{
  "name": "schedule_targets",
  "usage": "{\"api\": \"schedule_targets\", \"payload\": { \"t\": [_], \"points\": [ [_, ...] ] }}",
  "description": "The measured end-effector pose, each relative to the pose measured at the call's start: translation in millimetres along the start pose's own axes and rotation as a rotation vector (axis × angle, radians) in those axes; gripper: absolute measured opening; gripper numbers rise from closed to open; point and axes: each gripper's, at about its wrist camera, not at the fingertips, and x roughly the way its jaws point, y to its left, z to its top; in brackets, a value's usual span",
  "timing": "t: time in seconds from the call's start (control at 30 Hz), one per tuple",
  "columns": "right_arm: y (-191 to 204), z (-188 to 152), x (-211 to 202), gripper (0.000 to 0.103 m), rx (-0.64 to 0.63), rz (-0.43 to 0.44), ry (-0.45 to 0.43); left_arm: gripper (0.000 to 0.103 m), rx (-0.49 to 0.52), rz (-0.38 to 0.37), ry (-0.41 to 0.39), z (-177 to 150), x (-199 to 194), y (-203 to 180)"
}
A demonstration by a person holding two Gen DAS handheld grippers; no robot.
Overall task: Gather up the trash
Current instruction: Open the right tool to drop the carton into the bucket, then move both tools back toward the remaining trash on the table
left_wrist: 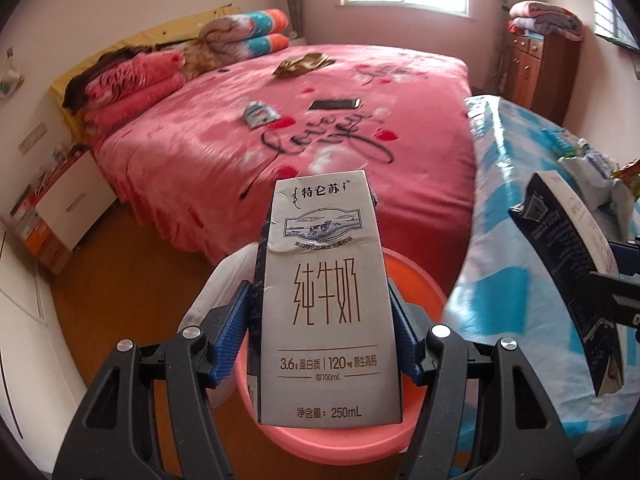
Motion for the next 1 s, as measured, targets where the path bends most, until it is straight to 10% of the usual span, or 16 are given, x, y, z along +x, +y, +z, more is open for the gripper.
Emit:
{"api": "schedule_targets", "payload": {
  "t": [0.33, 0.43, 1.0],
  "points": [
    [33.4, 8.9, 58.0, 0.057, -0.069, 0.020, 0.067, 0.075, -0.056, 0.051, 0.069, -14.7, 26.0, 23.9],
    [31.6, 5.6, 66.8, 0.074, -0.045, 0.027, 0.078, 0.080, -0.068, 0.067, 0.075, -15.8, 27.7, 27.9],
    [0.5, -8.3, -0.7, 0.093, 0.044, -0.089, -0.060, 0.087, -0.013, 0.022, -0.002, 3.1, -1.5, -7.3]
  ]
}}
